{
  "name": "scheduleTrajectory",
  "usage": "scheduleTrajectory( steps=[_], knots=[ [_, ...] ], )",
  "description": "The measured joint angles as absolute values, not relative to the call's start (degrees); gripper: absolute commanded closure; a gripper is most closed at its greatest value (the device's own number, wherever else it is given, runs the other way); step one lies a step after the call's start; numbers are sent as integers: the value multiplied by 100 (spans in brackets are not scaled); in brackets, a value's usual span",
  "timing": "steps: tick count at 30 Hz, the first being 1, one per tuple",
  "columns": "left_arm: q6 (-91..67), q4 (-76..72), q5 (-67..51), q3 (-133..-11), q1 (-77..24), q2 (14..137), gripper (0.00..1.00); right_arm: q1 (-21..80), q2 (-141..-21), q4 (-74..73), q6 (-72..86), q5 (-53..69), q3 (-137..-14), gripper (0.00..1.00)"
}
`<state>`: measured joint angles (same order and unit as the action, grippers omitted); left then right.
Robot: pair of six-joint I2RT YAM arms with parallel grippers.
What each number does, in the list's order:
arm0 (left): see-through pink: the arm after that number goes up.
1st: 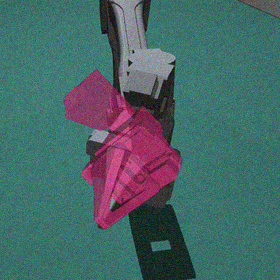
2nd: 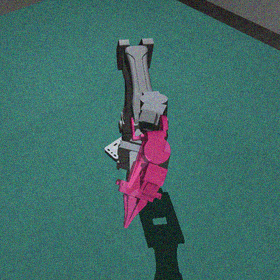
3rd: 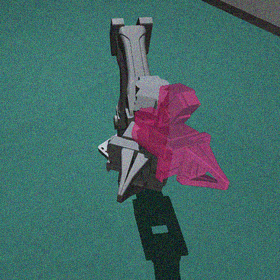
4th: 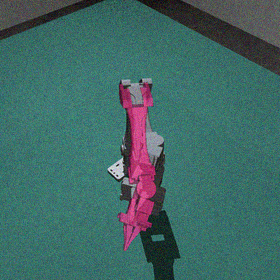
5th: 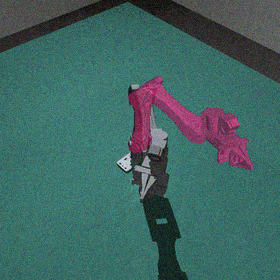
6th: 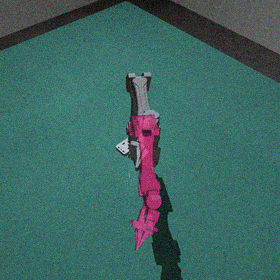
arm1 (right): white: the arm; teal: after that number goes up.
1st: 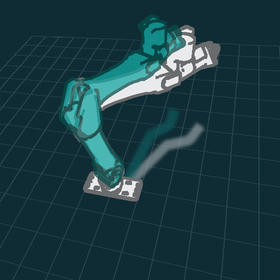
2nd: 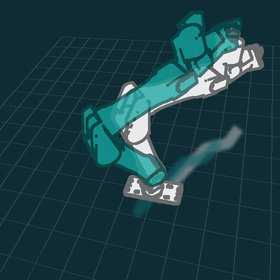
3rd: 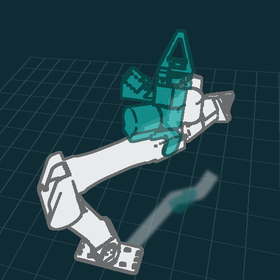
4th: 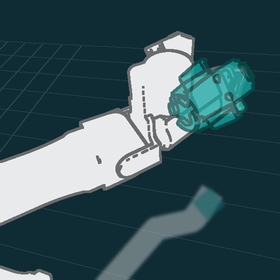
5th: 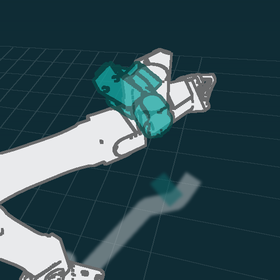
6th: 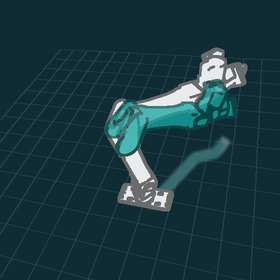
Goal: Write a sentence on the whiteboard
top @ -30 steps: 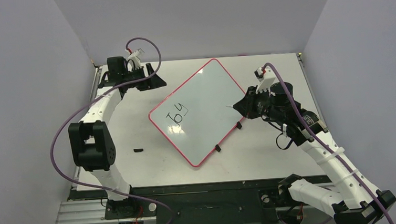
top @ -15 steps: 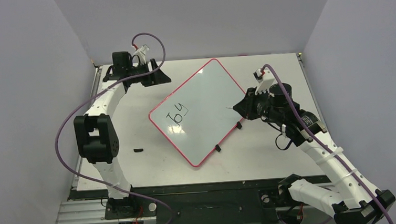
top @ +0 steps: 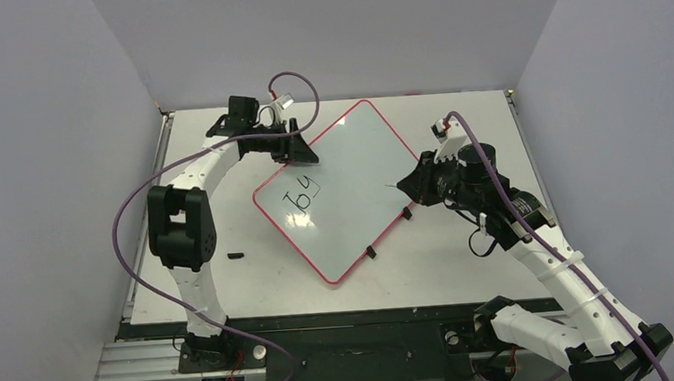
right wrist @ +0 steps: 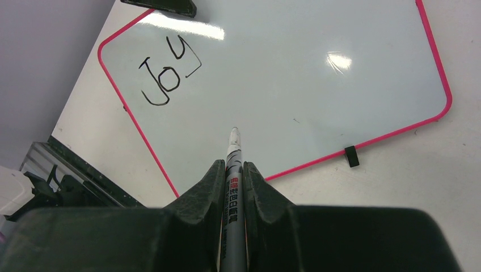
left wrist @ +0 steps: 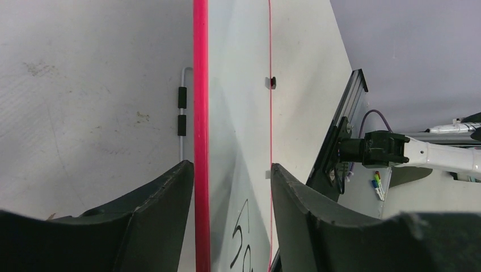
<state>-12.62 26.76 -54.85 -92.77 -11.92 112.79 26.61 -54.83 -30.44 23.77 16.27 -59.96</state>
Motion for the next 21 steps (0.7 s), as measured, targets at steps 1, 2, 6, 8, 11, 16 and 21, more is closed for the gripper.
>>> scheduleTrajectory(
  steps=[1,2,6,8,11,16,21],
  knots=[
    [-1188,2792,-5487,-9338,-1234,11349,57,2661,-5483,-3044,2377,1627,-5996,100],
    [-1127,2891,-5481,-9393,-1269,11419,62,2659,-5483,-3044,2375,1627,-5996,100],
    [-956,3144,-5439,-9531,-1334,11537,77,2661,-5483,-3039,2375,1627,-5996,100],
    [-928,3205,-5413,-9577,-1341,11539,85,2659,-5483,-3013,2375,1629,-5981,100],
    [-899,3288,-5391,-9633,-1341,11542,95,2661,-5485,-2971,2375,1629,-5913,100],
    [-1052,3616,-5627,-9861,-1387,11542,100,2661,-5496,-2759,2379,1675,-5778,100],
    [-928,3848,-5485,-10038,-1470,11539,100,2676,-5586,-2217,2383,1782,-5533,100]
  ],
)
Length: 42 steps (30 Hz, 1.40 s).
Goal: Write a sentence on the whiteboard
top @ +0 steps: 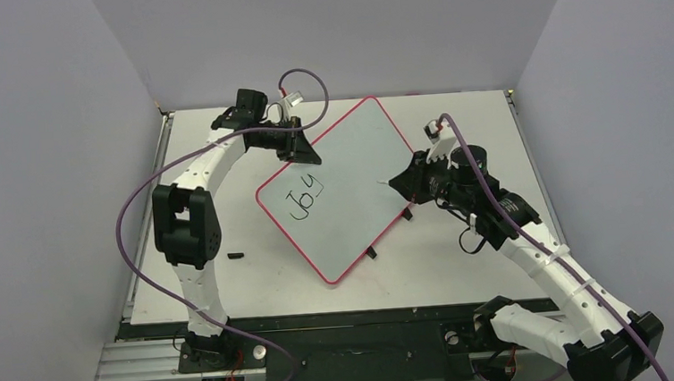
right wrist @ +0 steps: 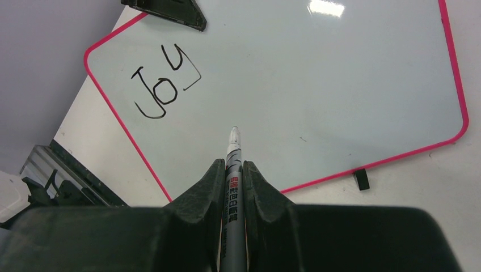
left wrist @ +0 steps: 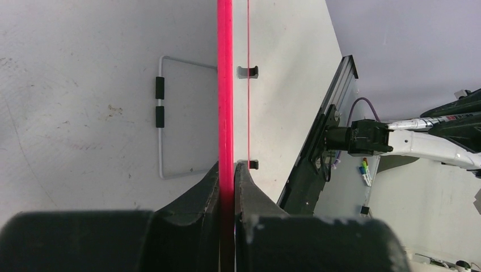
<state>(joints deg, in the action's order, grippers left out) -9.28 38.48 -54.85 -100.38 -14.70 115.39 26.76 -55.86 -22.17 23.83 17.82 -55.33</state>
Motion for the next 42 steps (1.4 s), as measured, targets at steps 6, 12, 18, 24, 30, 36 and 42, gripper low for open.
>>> scheduleTrajectory(
  steps=[6,12,18,24,30,36,42],
  knots=[
    [-845,3981,-5295,-10079,-1549,11421,100,2993,-5937,-1538,2303,1616,-5494,100],
    [-794,4014,-5137,-10079,-1658,11251,100,3559,-6615,-886,2152,1173,-5540,100],
    [-766,4023,-5076,-10077,-1702,11207,100,3688,-7240,-510,2145,937,-5765,100],
    [-751,4045,-5026,-10075,-1732,11155,100,3726,-7505,-202,2143,777,-6036,100],
    [-725,4060,-4965,-10075,-1789,11078,100,3728,-7741,-14,2141,624,-6228,100],
    [-696,4097,-4928,-10064,-1809,11024,100,3728,-8025,36,2145,554,-6320,100],
    [-676,4106,-4923,-10064,-1820,11013,100,3760,-8232,43,2163,543,-6348,100]
  ],
)
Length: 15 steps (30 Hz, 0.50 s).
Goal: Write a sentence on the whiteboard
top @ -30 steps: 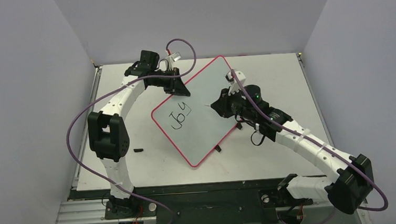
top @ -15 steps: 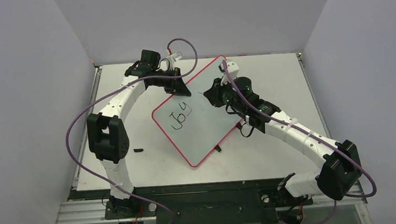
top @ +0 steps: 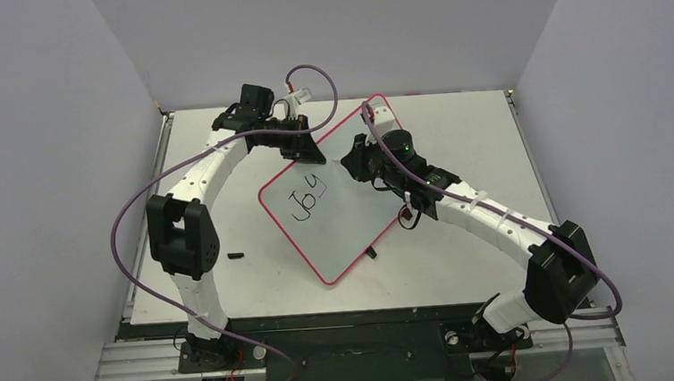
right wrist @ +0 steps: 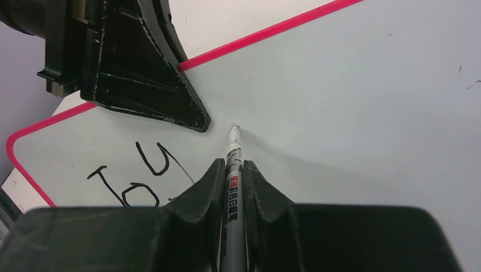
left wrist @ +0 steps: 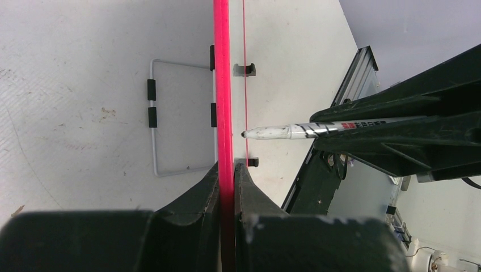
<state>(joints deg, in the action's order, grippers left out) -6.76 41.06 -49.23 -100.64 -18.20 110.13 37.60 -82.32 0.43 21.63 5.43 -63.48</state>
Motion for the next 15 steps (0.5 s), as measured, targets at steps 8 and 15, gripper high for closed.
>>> scheduleTrajectory(
  steps=[8,15],
  knots=[
    [-679,4143,-4838,-10064,-1826,11004,100,3793,-8340,80,2165,541,-6372,100],
    [-652,4163,-4816,-10064,-1831,10997,100,3793,-8455,78,2158,399,-6571,100]
  ],
)
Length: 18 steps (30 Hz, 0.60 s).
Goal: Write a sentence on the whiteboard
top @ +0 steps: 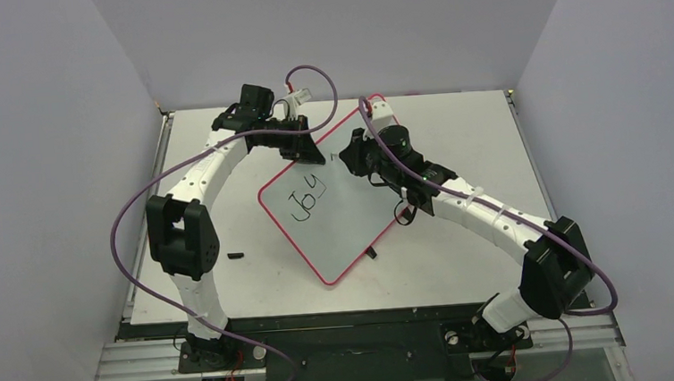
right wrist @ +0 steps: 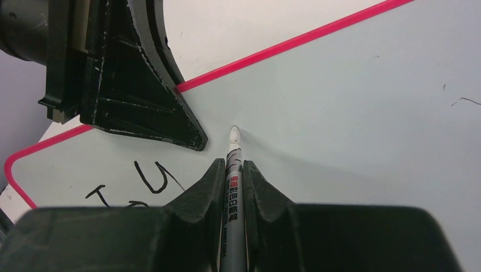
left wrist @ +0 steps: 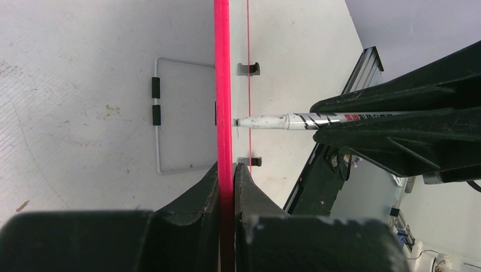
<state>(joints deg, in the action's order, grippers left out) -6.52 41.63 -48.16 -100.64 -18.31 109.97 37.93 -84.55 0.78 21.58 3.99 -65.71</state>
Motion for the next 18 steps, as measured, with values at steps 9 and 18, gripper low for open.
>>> scheduleTrajectory(
  steps=[9,18],
  knots=[
    [-624,4189,-4801,-10064,-1835,10982,100,3791,-8519,73,2158,189,-6694,100],
    [-622,4198,-4770,-10064,-1839,10982,100,3793,-8484,106,2165,174,-6578,100]
  ],
)
